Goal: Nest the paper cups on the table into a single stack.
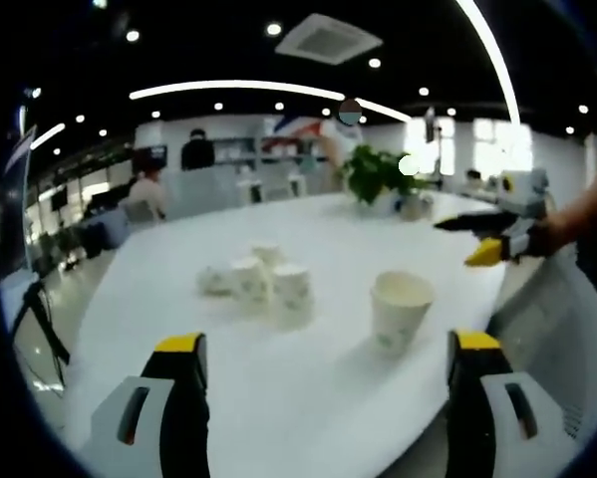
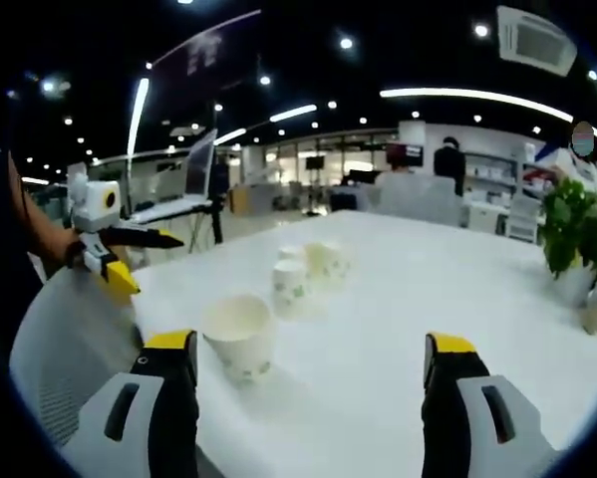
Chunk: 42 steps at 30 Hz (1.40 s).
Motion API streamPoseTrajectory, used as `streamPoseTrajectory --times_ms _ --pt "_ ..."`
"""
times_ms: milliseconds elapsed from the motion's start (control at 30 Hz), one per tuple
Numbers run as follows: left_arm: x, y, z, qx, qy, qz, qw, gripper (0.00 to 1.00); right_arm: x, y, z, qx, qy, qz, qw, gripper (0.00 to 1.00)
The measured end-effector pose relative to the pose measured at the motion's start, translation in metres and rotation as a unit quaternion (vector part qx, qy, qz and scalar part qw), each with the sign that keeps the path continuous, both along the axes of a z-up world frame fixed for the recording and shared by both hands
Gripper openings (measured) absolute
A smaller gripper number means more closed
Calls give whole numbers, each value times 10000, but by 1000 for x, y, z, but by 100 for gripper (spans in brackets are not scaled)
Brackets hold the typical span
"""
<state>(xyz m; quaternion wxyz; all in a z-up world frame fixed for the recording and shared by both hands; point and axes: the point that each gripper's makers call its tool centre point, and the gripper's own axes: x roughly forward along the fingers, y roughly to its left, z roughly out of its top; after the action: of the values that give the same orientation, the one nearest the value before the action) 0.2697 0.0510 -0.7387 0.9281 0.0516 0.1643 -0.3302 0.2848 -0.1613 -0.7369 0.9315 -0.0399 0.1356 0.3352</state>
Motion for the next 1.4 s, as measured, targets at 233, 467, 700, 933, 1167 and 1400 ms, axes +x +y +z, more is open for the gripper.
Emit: streamPoseTrajectory --times_ms 233,467,700,933,1167,1400 --pt "2 3 2 -208 79 79 9997 99 2 -11 6 52 23 -300 9995 92" --pt "0 0 3 -302 143 -30 9994 99 0 -7 6 -40 -91 -249 9996 92" --pt "-4 -5 3 -396 276 -251 9985 99 1 -11 8 -38 -124 -345 9993 92" --pt "13 -9 20 -364 129 -309 9988 99 -1 -7 4 -60 -43 -284 9996 92" --pt "48 -18 30 -336 -117 -339 9988 99 -3 -8 2 -72 34 -290 9995 91" --pt "76 -27 31 -314 -314 -352 9984 99 -2 -10 4 87 38 -309 9995 92"
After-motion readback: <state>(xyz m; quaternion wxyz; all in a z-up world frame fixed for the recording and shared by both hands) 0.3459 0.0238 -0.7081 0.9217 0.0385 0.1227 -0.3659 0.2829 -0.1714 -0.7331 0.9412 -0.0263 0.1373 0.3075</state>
